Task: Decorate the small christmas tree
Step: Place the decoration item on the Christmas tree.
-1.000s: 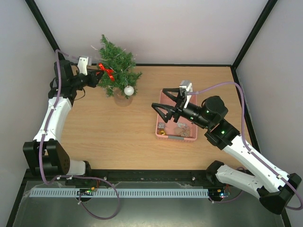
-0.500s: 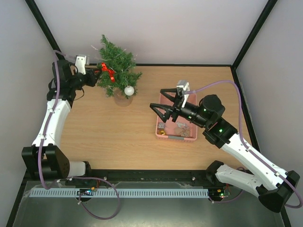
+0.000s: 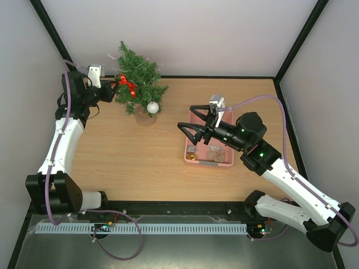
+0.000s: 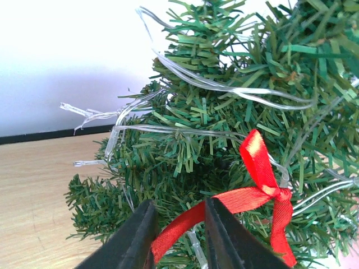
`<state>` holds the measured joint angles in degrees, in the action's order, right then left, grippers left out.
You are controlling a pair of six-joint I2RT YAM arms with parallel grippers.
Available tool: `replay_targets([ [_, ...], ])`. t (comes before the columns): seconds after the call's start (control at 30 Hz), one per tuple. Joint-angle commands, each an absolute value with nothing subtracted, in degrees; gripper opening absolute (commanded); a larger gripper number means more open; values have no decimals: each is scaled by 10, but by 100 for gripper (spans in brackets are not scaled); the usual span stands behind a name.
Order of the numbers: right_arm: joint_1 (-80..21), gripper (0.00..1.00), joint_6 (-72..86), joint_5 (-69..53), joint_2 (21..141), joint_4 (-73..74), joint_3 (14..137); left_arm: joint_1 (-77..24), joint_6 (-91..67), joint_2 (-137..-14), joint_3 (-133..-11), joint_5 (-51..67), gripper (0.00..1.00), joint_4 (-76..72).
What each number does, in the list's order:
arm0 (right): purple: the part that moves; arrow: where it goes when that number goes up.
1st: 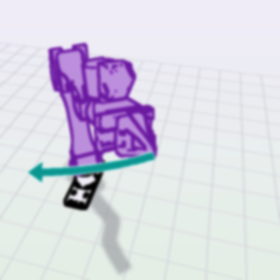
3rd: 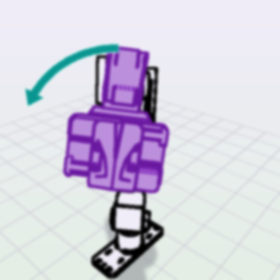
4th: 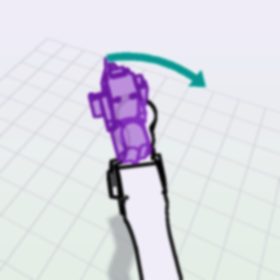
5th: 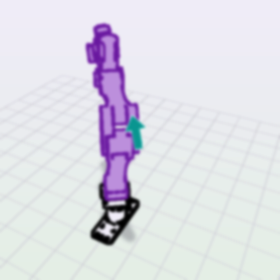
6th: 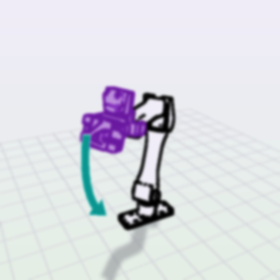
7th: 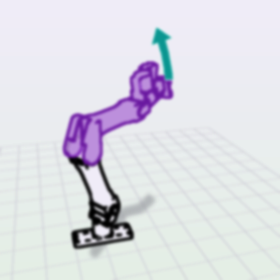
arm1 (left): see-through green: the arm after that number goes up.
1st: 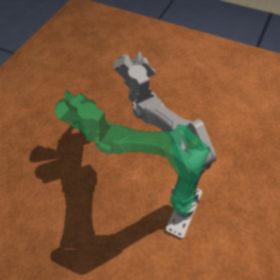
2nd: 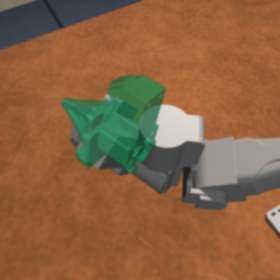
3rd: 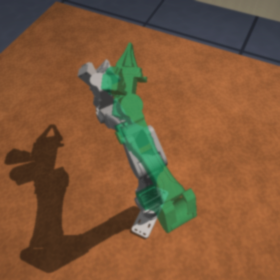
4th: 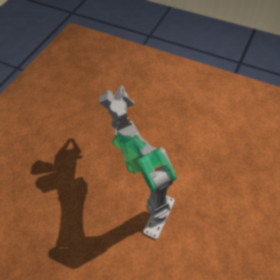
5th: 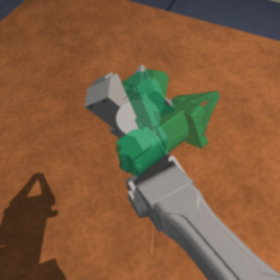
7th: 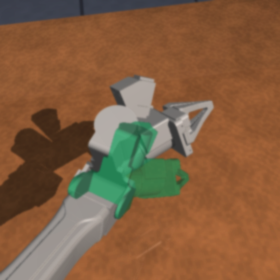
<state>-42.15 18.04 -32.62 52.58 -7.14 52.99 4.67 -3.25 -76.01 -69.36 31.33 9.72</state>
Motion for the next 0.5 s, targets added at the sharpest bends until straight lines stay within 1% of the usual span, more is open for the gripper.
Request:
replay_targets([
  [0.0,-425,98,185,-331,526,-86,546,45,-33,-759,-695,300,20,96],
  [0.13,-425,98,187,-332,531,-86,544,45,-31,-766,-694,309,9,91],
  [0.47,-425,98,187,-330,537,-87,545,45,-33,-781,-690,305,8,85],
])
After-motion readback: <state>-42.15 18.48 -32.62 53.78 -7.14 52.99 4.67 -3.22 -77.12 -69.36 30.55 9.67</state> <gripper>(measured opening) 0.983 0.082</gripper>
